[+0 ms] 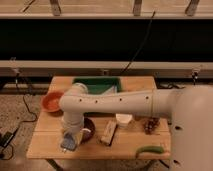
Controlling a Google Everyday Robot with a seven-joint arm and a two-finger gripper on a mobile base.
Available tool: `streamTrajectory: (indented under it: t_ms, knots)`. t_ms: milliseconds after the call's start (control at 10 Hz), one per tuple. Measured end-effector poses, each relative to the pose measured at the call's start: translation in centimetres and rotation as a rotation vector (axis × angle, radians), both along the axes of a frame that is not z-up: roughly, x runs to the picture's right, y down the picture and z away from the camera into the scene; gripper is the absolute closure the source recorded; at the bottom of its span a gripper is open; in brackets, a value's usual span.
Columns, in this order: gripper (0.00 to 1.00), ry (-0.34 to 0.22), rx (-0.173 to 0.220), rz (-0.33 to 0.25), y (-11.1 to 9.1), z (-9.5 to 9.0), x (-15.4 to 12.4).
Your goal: Wipe purple bowl with sponge
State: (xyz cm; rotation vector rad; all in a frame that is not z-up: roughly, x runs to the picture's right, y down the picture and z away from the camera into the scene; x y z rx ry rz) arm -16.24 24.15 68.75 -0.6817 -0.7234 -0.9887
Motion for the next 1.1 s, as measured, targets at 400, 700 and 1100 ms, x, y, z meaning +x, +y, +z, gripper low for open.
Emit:
streamTrajectory:
  t_ms: [400,700,1100]
  knots:
    - [1.0,0.021,-0.007,0.013,0.1,0.0,4.6]
    - [1.0,0.072,0.004,0.04,-2.1,2.1,6.2]
    - [1.0,0.101,0.031,0.072,-5.6,4.5,5.2]
